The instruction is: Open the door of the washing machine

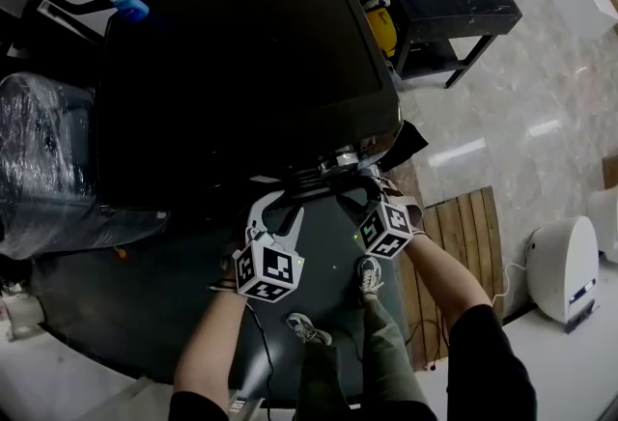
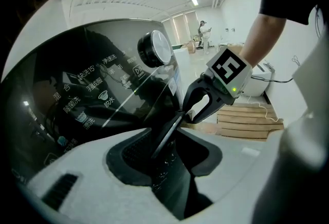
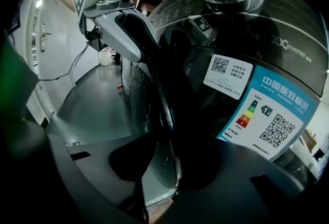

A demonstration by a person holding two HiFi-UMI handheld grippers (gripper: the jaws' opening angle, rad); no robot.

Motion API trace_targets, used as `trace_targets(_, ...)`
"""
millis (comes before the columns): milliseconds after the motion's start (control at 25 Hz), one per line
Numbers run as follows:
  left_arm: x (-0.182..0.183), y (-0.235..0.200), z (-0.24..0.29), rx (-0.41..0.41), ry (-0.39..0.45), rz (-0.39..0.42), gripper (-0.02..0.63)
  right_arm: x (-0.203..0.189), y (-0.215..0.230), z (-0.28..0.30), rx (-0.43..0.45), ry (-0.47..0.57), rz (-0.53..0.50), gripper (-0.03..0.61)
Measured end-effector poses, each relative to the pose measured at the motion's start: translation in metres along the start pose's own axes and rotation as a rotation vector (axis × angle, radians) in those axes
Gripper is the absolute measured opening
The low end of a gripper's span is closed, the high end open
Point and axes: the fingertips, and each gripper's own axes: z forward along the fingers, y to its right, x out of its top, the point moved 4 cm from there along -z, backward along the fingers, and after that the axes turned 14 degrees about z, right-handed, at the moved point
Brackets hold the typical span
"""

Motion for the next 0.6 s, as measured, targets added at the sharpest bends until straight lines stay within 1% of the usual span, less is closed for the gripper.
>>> trace_targets(120,0.0,0.0,-0.001,0.003,0.003,-0.005,0.146,0.0,0.0,-0.001,-0.013,0.003,0.013,0.137)
trace_targets(160,0.001,0.003,-0.002,-0.008,0.003,-0.004,0.146,-0.001,-0.003,-0.003,-0.005,0.003,0.012,0.138)
trace_targets(240,0.001,0.017,-0.01,-0.059,0.012,0.019,0.147,-0.012,-0.02,-0.012,0.055,0.003,-0.006,0.13)
trace_targets(280,0.0,0.028,-0.017,-0.082,0.025,0.044,0.15,-0.02,-0.034,-0.018,0.094,0.008,-0.009,0.116)
trace_targets(320,-0.002,0.039,-0.025,-0.093,0.04,0.075,0.155,-0.026,-0.049,-0.024,0.119,0.017,0.004,0.109)
trace_targets(360,-0.004,0.048,-0.032,-0.091,0.054,0.102,0.16,-0.031,-0.062,-0.029,0.12,0.03,0.028,0.109)
trace_targets(480,-0.008,0.066,-0.043,-0.093,0.073,0.129,0.172,-0.041,-0.087,-0.038,0.049,0.053,0.102,0.114)
trace_targets(600,-0.013,0.078,-0.052,-0.107,0.084,0.153,0.175,-0.046,-0.106,-0.042,0.015,0.059,0.133,0.115)
